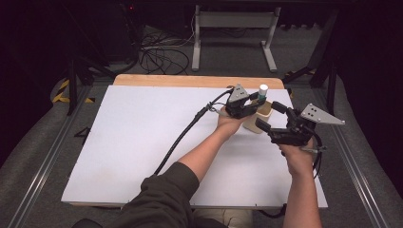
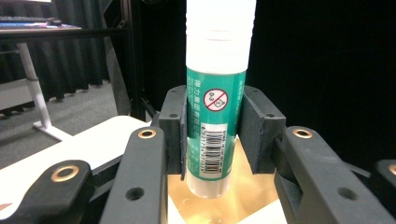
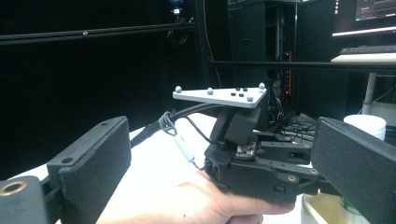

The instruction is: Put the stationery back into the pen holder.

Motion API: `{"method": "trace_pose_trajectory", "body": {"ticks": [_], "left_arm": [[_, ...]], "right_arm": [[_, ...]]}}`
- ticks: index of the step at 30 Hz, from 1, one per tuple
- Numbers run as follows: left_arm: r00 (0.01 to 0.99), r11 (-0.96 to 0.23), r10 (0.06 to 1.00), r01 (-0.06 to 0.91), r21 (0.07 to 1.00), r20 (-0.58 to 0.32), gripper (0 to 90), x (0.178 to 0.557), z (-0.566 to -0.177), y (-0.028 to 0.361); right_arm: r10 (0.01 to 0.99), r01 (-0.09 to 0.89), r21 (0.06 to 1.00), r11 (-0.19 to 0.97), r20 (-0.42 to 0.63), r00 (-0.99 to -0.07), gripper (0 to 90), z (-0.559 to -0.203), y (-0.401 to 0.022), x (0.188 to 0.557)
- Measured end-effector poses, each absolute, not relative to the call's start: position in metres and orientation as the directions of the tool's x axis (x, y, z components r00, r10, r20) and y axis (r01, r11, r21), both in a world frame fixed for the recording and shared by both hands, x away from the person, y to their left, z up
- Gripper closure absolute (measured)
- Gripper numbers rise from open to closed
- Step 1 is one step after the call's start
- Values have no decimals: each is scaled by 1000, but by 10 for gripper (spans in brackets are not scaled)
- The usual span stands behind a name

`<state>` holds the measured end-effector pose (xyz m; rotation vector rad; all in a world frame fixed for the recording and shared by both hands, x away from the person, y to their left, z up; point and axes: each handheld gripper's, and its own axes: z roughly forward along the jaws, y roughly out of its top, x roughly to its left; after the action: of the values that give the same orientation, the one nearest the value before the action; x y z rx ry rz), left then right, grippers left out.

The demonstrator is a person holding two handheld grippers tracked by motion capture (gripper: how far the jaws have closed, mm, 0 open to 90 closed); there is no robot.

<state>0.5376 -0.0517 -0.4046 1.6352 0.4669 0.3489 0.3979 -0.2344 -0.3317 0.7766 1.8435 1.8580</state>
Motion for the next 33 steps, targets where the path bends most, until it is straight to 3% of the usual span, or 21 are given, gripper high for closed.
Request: {"method": "trace_pose_trajectory", "body": {"ticks": [33], "left_arm": [[861, -126, 507, 124, 984, -43, 641, 539, -423, -61]], "right_arm": [[640, 94, 995, -43, 100, -762, 57, -331, -235, 398]]}}
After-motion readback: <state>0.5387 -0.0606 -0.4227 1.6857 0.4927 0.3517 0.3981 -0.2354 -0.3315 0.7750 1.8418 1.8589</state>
